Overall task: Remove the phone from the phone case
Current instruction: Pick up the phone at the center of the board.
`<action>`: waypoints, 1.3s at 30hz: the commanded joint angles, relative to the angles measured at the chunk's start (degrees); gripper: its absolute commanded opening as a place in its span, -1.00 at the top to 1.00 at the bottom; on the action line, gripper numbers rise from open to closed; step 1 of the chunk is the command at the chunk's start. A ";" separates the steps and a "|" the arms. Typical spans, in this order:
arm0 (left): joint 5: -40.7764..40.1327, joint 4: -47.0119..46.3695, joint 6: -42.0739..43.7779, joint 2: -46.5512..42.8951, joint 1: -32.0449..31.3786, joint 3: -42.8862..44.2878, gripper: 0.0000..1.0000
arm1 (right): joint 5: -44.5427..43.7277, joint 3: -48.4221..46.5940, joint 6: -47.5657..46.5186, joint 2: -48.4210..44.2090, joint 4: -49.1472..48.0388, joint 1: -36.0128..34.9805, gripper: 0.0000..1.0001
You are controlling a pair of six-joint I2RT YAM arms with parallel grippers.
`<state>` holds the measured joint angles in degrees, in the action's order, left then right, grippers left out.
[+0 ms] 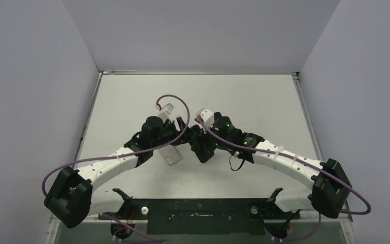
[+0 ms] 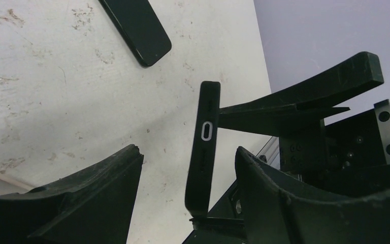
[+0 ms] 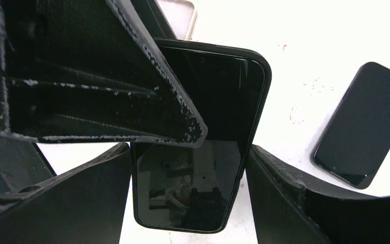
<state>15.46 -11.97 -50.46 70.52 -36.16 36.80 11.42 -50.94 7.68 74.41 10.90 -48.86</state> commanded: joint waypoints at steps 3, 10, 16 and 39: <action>0.44 -6.23 -1.47 0.17 -1.63 1.54 -0.10 | 1.41 -4.16 -1.31 -0.64 -6.93 -0.45 0.96; -0.84 -7.27 -1.95 -1.08 -1.89 1.52 0.69 | 1.76 -3.58 0.25 -2.01 -8.64 -0.48 0.73; -4.08 -9.56 -5.11 -4.35 -1.38 0.84 1.00 | -0.55 -2.62 2.96 -5.27 -9.79 -0.27 -0.26; -13.06 -22.99 -24.47 -13.43 3.80 -3.72 1.00 | -2.70 18.65 20.77 -28.39 -29.65 1.93 -0.92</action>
<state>2.94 -22.79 -68.84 58.81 -32.86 32.67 3.79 -35.59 21.43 46.59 -10.76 -48.36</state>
